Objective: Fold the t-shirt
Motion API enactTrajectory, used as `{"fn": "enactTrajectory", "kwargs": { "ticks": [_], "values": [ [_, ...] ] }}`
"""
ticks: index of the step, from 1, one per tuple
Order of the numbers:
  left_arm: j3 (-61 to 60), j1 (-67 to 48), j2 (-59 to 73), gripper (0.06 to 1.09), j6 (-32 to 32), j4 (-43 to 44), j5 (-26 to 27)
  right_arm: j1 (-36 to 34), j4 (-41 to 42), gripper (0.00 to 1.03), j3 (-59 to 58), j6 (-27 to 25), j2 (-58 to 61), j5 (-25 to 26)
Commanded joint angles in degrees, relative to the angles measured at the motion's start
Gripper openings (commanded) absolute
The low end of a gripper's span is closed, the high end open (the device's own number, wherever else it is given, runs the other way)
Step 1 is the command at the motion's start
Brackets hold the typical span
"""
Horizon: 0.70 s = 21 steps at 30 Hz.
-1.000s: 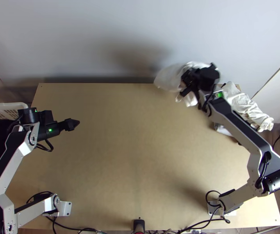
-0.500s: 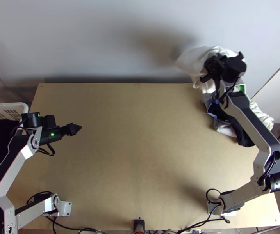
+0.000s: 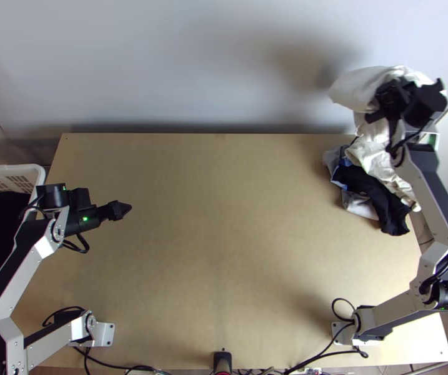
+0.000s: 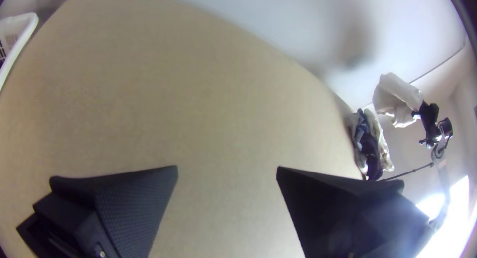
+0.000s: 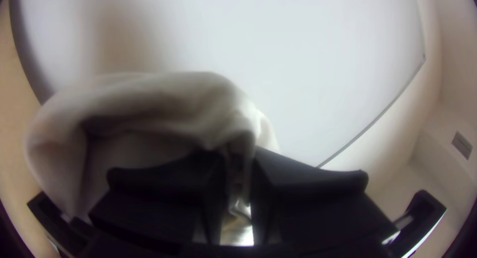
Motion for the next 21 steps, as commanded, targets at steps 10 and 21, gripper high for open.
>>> {"fn": "enactTrajectory", "kwargs": {
  "ticks": [10, 21],
  "values": [
    [-1.0, -1.0, -0.4, 1.02, -0.6, 0.1, -0.7, -13.9, -4.8, 0.03, -2.9, -3.7, -5.7, -10.0],
    [-1.4, -1.5, -0.9, 1.02, -0.9, 0.2, -1.0, -17.6, -3.6, 0.03, -14.2, -4.9, -10.7, -12.5]
  ]
}}
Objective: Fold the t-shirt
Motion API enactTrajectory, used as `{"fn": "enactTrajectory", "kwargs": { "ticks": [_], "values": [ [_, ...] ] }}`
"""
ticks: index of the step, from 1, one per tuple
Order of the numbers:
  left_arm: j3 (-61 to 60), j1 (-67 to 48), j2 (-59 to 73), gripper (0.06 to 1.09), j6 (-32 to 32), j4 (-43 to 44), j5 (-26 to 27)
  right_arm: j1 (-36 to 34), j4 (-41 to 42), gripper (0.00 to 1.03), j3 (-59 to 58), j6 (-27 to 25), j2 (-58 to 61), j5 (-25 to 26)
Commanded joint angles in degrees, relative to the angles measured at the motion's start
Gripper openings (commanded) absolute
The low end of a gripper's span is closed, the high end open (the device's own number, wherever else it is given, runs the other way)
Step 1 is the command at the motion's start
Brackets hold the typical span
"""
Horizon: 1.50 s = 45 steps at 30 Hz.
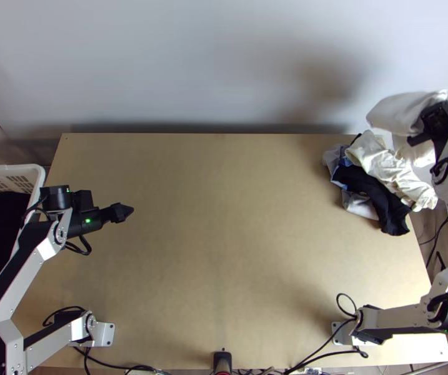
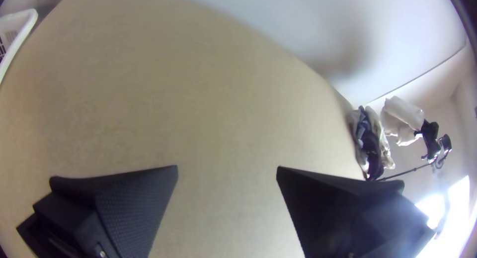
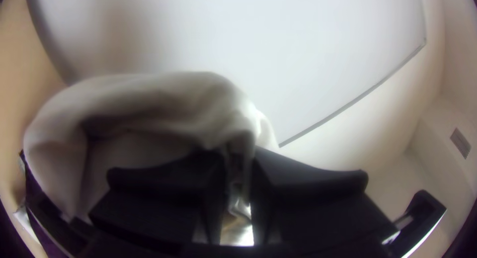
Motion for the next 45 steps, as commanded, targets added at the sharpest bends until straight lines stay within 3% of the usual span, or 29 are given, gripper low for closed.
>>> {"fn": "enactTrajectory", "kwargs": {
  "ticks": [1, 10, 13, 20, 28, 33, 34, 35, 37, 38, 42, 45],
  "values": [
    [-0.4, -0.1, -0.5, 1.02, -0.1, 0.0, -0.1, -2.2, 1.3, 0.03, -7.6, -1.3, -3.5, -1.4],
    [-2.7, 1.0, -1.5, 1.02, 0.6, 0.0, -0.1, -1.6, 5.1, 0.03, -17.7, -2.7, -6.2, -1.6],
    [-2.9, 1.0, -1.7, 1.02, 0.5, -0.1, -0.1, -0.4, 12.5, 0.03, -26.8, -5.0, -6.5, -1.5],
    [-3.1, 1.4, -4.0, 1.02, 0.0, -1.2, -0.1, 2.8, 17.3, 0.03, -38.7, -3.2, -4.4, -1.6],
    [-3.4, 2.3, -8.1, 1.02, 1.0, -4.6, -0.1, 0.9, 18.8, 0.03, -38.1, 6.7, 2.6, -1.5],
    [-3.7, 3.1, -9.3, 1.02, 1.0, -5.0, -0.1, 0.7, 17.0, 0.03, -34.5, 18.4, 2.9, -1.6],
    [-3.7, 3.4, -9.4, 1.02, 1.0, -5.0, -0.1, 1.1, 16.8, 0.09, -34.9, 19.4, 1.9, -1.6],
    [-3.7, 3.9, -9.4, 1.02, 1.1, -5.0, -0.1, 1.2, 17.1, 0.27, -35.8, 20.3, 0.8, -1.6],
    [-4.2, 5.0, -9.1, 1.02, 1.6, -4.6, -0.1, 1.3, 17.5, 0.75, -36.1, 23.2, -0.1, -2.1],
    [-4.5, 5.4, -8.8, 1.02, 2.1, -4.5, -0.1, 1.6, 17.1, 0.83, -35.8, 24.3, -0.4, -2.2],
    [-5.5, 6.5, -7.2, 1.02, 2.9, -3.6, -0.3, 3.1, 14.1, 0.83, -35.8, 25.8, -2.9, -2.4],
    [-5.7, 7.1, -6.9, 1.02, 3.5, -3.3, -0.6, 4.5, 9.3, 0.95, -36.4, 26.8, -5.2, -2.5]
  ]
}}
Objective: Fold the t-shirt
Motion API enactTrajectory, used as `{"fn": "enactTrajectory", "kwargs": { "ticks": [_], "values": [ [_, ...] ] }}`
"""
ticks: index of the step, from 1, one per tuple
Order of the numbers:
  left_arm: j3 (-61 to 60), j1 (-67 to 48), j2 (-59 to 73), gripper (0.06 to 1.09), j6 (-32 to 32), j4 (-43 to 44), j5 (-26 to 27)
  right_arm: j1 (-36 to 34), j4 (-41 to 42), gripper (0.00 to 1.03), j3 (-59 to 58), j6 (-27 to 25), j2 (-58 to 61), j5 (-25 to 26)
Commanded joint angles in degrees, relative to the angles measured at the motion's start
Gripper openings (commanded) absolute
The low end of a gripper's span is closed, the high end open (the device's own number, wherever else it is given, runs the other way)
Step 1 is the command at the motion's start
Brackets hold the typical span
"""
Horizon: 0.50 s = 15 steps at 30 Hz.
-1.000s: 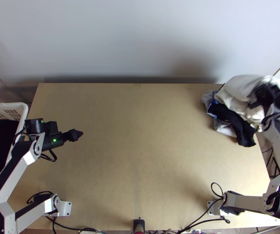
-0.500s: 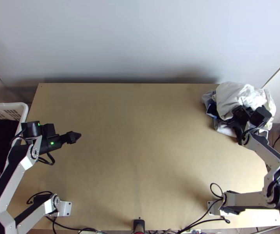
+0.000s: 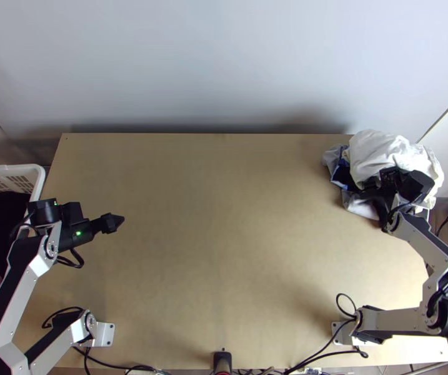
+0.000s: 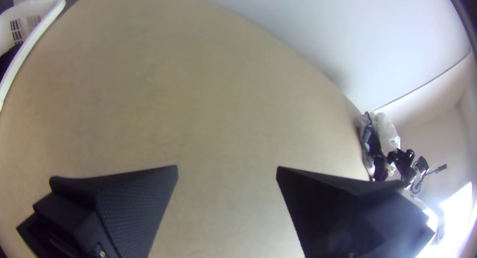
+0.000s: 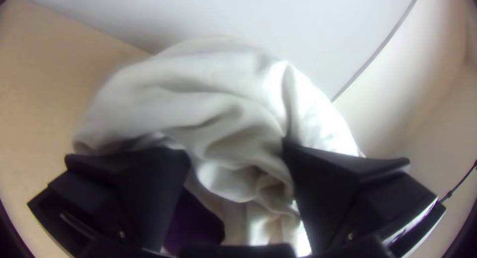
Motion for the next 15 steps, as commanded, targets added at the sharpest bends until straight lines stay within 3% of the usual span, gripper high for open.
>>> {"fn": "enactTrajectory", "kwargs": {
  "ticks": [1, 15],
  "values": [
    [-0.9, 1.8, 0.7, 1.02, 1.2, 0.7, -0.4, 2.6, -7.8, 0.97, -0.8, 4.3, -5.2, -0.7],
    [-2.0, 4.0, -8.3, 1.02, 1.3, -2.1, -1.4, 15.4, -37.2, 0.98, -4.3, 14.9, -42.4, -4.1]
  ]
}}
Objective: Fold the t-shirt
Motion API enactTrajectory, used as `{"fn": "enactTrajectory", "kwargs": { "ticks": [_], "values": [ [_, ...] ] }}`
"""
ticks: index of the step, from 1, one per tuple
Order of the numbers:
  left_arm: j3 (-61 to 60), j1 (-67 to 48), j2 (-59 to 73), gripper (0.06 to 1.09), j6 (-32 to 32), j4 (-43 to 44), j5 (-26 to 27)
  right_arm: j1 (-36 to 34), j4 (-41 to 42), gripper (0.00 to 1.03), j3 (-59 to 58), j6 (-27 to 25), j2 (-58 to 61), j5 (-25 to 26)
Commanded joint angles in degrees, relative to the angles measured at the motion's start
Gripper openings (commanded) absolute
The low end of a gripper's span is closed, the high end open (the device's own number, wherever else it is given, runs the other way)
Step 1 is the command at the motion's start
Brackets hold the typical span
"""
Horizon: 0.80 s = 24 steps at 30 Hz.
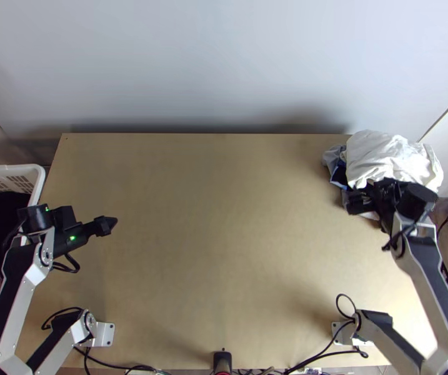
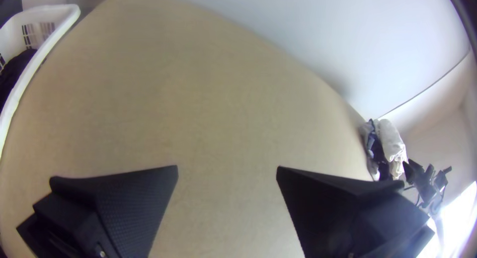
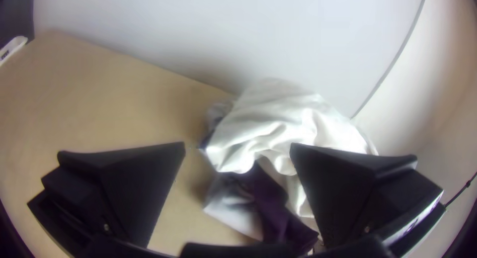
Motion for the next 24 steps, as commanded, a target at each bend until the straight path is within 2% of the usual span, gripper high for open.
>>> {"fn": "enactTrajectory", "kwargs": {
  "ticks": [1, 6, 11, 19, 24],
  "values": [
    [-0.4, 0.8, -4.2, 1.02, -0.2, -1.8, -0.5, 7.1, -13.7, 0.98, -0.8, 5.0, -17.3, -0.6],
    [-2.3, 0.8, -12.6, 1.02, -0.5, -2.6, -0.5, 10.1, -22.2, 0.98, -2.7, 11.1, -26.0, -0.6],
    [-6.0, 0.2, -24.5, 1.02, -0.5, -2.6, -0.6, 11.5, -27.8, 0.98, -5.4, 19.3, -32.8, -0.5],
    [-10.3, 1.9, -34.5, 1.03, -0.3, -2.3, -0.9, 9.6, -24.9, 0.98, -13.8, 26.3, -43.4, 0.0],
    [-13.5, 5.2, -35.7, 1.03, -0.3, 3.0, -1.0, 6.6, -18.5, 0.98, -18.2, 28.6, -47.8, 0.8]
  ]
}}
